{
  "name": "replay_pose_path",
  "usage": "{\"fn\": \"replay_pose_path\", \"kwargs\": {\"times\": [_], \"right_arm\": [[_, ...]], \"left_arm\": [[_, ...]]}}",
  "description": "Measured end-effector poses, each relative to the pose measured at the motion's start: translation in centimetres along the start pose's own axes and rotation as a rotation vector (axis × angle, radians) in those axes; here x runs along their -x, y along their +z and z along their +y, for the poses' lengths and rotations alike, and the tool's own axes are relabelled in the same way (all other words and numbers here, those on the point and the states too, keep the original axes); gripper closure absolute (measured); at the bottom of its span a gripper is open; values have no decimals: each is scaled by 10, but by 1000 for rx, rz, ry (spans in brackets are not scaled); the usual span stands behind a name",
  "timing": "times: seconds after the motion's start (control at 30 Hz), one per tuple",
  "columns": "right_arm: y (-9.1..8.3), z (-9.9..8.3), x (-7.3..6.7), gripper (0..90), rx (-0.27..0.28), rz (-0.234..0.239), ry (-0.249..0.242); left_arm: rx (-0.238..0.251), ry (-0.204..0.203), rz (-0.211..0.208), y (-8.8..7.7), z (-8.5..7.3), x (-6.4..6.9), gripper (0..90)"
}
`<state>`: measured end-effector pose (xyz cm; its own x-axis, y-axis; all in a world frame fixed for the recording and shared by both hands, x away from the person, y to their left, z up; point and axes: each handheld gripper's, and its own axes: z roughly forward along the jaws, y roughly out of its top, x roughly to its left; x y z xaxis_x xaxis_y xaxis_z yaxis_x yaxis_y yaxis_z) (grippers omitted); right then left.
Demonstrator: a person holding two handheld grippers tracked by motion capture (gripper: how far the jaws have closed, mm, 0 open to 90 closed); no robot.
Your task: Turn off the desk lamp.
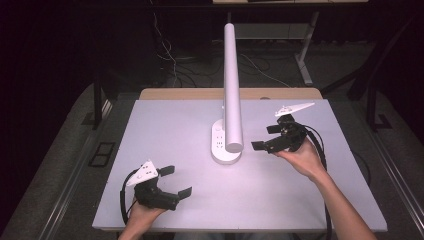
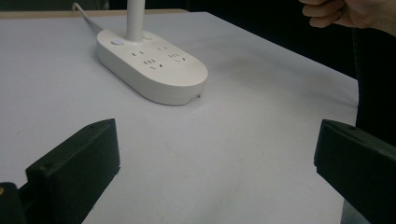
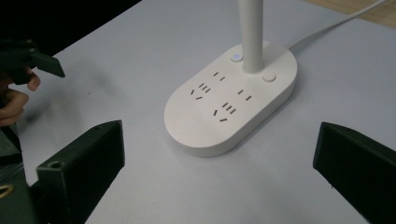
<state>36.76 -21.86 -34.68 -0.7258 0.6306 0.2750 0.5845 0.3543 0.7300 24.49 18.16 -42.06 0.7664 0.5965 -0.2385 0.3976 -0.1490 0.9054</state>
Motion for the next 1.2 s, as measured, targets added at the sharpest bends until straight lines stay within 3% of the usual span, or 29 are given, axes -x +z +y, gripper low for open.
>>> {"fn": "replay_pose_path", "kwargs": {"times": [0.33, 1.0, 1.2], "right_arm": [[17, 19, 4, 21, -16, -20, -13], [55, 39, 25, 21, -41, -41, 20], [67, 43, 32, 162, -47, -67, 20]], "left_arm": [[11, -13, -5, -2, 0, -1, 0], [3, -5, -14, 0, 0, 0, 0], [3, -5, -18, 0, 0, 0, 0]]}}
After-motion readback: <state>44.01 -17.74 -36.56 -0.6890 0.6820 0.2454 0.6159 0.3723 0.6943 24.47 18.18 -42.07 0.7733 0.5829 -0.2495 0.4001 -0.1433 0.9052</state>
